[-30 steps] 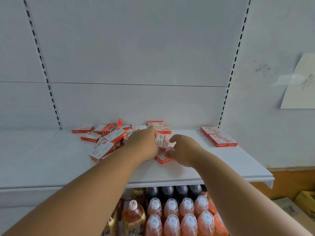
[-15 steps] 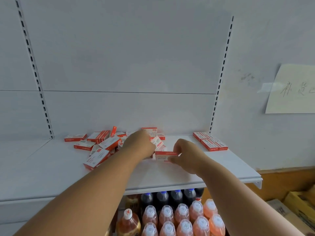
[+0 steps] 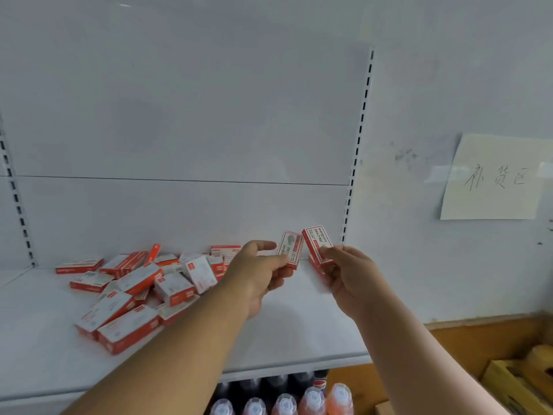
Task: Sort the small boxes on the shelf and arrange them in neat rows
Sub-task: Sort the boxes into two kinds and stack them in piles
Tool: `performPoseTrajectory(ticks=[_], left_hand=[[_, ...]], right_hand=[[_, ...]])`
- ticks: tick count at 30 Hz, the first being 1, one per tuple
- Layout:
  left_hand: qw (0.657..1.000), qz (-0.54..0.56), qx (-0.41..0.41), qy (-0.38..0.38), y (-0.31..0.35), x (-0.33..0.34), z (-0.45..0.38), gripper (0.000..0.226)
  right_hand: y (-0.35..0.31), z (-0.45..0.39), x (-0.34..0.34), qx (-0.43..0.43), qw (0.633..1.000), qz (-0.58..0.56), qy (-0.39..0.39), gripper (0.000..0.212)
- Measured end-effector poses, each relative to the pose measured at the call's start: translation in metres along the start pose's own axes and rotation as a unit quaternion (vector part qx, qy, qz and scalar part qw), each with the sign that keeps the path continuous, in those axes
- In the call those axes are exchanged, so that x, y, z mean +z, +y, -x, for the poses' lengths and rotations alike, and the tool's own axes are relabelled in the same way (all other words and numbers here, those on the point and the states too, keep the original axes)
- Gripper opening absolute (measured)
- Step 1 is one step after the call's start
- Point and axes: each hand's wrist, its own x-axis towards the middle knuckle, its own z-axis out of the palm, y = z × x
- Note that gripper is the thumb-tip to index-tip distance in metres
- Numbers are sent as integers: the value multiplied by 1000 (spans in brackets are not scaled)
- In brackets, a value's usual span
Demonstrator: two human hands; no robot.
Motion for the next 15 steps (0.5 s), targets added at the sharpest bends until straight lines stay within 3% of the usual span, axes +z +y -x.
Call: performPoseTrajectory(ticks=[3,6,10,15], left_hand=[[1000,-18,-3,-13,-4,28,-10,42],[999,-32,-4,-7,-5,57,-25,40],[994,-94,3,48,-12,90,-52,36],[974,-197,26,107,-21,111,-76,29]], right_hand=[[-18,-19,-22,-19,999,46,12,21],[-36,-45,-44,-23,991,128,-14,33],[-48,-86,-67,-35,949,314,26,28],[-43,-123,-80,-25,903,428,21,18]])
